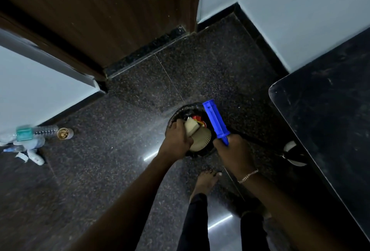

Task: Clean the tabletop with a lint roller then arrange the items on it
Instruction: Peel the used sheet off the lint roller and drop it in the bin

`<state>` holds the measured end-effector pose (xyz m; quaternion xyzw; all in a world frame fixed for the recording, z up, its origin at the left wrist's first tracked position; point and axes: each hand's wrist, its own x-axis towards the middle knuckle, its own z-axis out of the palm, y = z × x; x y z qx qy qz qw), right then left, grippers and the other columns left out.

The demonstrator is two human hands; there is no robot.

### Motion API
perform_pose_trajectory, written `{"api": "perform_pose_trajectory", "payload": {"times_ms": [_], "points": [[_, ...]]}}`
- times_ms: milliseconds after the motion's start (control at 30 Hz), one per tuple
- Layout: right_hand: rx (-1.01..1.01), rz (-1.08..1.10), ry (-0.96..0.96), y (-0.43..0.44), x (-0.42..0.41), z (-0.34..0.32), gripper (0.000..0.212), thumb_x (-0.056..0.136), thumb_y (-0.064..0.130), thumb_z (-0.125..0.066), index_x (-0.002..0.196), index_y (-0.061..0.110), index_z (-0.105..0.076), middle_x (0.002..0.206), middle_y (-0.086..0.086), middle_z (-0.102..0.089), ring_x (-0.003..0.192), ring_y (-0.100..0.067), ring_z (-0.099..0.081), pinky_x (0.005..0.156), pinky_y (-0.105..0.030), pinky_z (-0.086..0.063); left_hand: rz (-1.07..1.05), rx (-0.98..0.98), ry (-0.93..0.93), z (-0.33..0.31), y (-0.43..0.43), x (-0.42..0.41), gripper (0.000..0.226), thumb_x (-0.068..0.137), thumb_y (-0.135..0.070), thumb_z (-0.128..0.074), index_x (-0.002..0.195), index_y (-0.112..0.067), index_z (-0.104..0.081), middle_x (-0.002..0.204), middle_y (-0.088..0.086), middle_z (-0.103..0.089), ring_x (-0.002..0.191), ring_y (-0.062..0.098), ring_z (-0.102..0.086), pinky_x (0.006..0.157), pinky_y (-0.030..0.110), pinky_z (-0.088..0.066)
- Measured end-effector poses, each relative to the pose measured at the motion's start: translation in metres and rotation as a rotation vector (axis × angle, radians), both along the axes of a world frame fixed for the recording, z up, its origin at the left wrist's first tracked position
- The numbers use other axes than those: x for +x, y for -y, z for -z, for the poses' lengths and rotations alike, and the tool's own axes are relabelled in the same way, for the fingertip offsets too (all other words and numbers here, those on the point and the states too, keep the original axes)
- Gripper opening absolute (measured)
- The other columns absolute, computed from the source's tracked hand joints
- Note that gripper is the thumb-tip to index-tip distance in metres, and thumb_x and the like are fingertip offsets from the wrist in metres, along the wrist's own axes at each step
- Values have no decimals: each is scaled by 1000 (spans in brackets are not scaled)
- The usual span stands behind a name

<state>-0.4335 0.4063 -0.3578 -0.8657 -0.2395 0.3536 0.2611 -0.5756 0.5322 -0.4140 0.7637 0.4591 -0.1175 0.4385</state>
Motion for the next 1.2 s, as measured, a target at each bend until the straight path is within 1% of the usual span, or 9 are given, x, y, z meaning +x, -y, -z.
{"api": "perform_pose_trajectory", "payload": {"times_ms": [133, 267, 333, 433, 533, 867, 967, 1100, 1200], "points": [[-11, 19, -21, 4, -3, 8, 41, 82, 19, -68, 51, 13, -42, 45, -1, -40, 41, -13, -39, 43, -28, -29, -19, -33, -67, 37, -14, 8, 73, 87, -22, -74, 148, -9, -37, 149, 20, -45, 135, 41, -47, 109, 51, -44], [-15, 22, -29, 11, -5, 13, 43, 82, 20, -68, 50, 15, -40, 43, 0, -36, 38, -12, -35, 37, -20, -26, 17, -131, -160, 60, -20, 6, 111, 85, -43, -80, 165, -21, -6, 168, 17, -17, 153, 42, -22, 123, 54, -28], [-19, 22, -46, 14, -5, 11, 40, 84, 20, -67, 52, 13, -42, 45, -3, -39, 39, -13, -36, 38, -20, -28, 53, -129, -191, 66, -18, 0, 111, 86, -49, -77, 165, -21, -4, 170, 17, -14, 156, 42, -16, 125, 55, -24], [-11, 17, -77, 18, -3, 3, 35, 85, 19, -65, 57, 7, -48, 49, -9, -41, 42, -16, -39, 41, -20, -28, 44, -82, -162, 58, -14, -10, 104, 88, -54, -72, 165, -22, -10, 168, 14, -20, 154, 39, -22, 121, 57, -32], [-19, 20, -94, 17, -3, -14, 33, 85, 21, -65, 62, 0, -53, 52, -11, -45, 47, -20, -45, 49, -30, -34, 41, -37, -106, 32, -10, -20, 97, 90, -58, -67, 164, -24, -14, 167, 10, -25, 153, 35, -27, 117, 58, -38], [23, 52, -73, 10, -8, -105, 35, 81, 20, -68, 54, 9, -48, 42, 5, -40, 37, -5, -36, 40, -18, -29, 139, 97, 113, -114, 5, -36, 82, 97, -59, -54, 162, -20, -21, 165, 3, -29, 151, 23, -33, 113, 53, -44], [80, 83, -92, 16, -13, -134, 33, 80, 17, -67, 55, 6, -47, 46, 1, -40, 43, -10, -38, 45, -29, -33, 158, 156, 157, -153, 13, -34, 81, 98, -58, -53, 163, -24, -19, 166, -1, -27, 152, 19, -32, 114, 51, -45], [96, 91, -66, 32, -15, -172, 33, 79, 19, -66, 60, 1, -48, 48, 0, -39, 45, -8, -36, 46, -30, -32, 214, 243, 212, -197, 28, -24, 81, 98, -58, -52, 164, -26, -17, 169, -2, -23, 155, 17, -26, 117, 47, -43], [95, 113, -59, 50, -9, -203, 33, 80, 23, -65, 58, 10, -44, 49, 1, -40, 45, -8, -38, 47, -36, -37, 264, 288, 248, -232, 39, -10, 82, 98, -65, -43, 164, -25, -16, 170, -2, -20, 158, 17, -18, 124, 46, -35]]}}
